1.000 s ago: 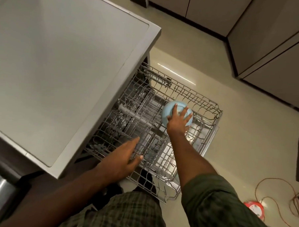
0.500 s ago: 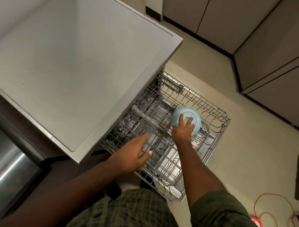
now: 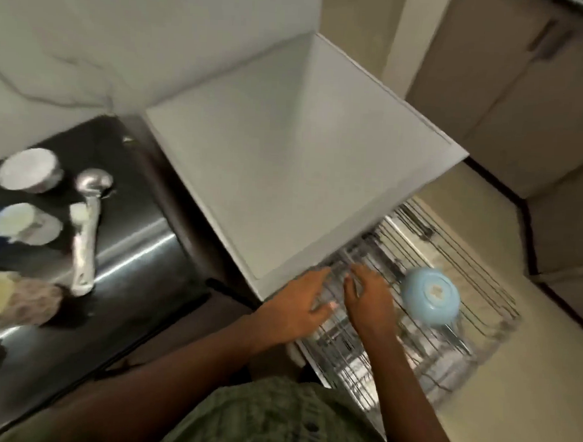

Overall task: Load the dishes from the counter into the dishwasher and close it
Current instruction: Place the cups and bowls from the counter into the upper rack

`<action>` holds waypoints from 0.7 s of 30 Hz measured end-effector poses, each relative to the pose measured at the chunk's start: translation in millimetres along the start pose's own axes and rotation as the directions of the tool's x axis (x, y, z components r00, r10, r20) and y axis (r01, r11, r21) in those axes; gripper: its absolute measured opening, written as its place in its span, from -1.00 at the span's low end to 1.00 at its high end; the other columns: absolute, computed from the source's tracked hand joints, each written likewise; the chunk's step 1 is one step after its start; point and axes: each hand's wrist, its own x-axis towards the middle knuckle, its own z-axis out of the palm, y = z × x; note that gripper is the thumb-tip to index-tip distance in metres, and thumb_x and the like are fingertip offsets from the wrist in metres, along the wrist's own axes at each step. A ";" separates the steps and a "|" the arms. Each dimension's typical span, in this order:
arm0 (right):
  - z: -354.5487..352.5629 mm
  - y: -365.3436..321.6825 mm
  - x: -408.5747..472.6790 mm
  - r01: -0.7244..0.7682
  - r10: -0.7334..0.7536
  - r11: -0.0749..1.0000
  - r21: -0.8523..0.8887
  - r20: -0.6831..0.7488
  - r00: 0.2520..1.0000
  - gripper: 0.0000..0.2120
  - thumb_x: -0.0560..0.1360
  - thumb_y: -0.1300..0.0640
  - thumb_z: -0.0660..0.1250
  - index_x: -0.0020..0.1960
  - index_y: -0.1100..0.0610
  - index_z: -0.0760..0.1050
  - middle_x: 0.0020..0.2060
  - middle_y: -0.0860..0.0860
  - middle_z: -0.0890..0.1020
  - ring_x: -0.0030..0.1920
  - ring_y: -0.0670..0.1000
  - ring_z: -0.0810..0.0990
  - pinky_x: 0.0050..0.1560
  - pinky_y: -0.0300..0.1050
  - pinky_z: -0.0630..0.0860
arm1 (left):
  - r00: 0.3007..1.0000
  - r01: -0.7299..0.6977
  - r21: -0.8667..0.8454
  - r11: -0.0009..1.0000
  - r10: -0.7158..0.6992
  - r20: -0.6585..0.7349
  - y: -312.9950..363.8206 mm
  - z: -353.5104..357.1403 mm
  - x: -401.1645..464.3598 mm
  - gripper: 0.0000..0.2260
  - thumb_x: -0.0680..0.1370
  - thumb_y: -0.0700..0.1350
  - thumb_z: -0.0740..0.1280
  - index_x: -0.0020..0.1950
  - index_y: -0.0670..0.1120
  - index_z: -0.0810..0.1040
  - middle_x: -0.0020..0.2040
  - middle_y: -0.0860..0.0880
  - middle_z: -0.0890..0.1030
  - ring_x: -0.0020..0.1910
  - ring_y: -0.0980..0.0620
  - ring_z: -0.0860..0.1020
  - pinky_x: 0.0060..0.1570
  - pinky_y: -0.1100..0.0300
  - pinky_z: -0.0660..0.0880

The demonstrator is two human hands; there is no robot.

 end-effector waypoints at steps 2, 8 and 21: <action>-4.5 -30.0 -6.2 0.098 -0.099 0.994 0.056 0.013 0.995 -0.81 0.65 0.07 0.30 0.19 0.00 0.64 -0.01 -0.07 0.70 0.00 -0.01 0.67 0.02 -0.08 0.58 | 0.998 0.022 -0.059 0.998 -0.026 -0.060 -12.1 -12.4 -13.7 -0.35 0.60 0.18 0.23 0.64 -0.07 0.24 0.53 -0.08 0.40 0.43 -0.01 0.46 0.46 0.03 0.38; 8.6 -117.3 -17.7 0.314 -0.371 0.909 0.275 0.187 0.909 -0.81 0.63 0.11 0.35 0.21 -0.02 0.66 0.02 -0.23 0.70 0.03 -0.19 0.67 0.06 -0.07 0.66 | 0.928 0.065 -0.213 0.975 -0.137 -0.345 -51.7 -47.5 -60.6 -0.47 0.66 0.02 0.34 0.61 -0.01 0.30 0.48 -0.03 0.46 0.32 0.05 0.53 0.33 0.16 0.50; 120.6 -258.0 -28.0 0.690 -0.674 0.678 0.253 0.589 0.446 -0.69 0.61 -0.06 0.28 0.33 -0.07 0.57 0.21 -0.20 0.61 0.24 -0.19 0.56 0.28 -0.05 0.54 | 0.587 0.607 -0.004 0.795 -0.451 -0.673 -185.3 -87.7 -186.4 -0.41 0.65 0.14 0.25 0.63 -0.04 0.23 0.65 -0.02 0.20 0.62 -0.09 0.15 0.57 -0.05 0.18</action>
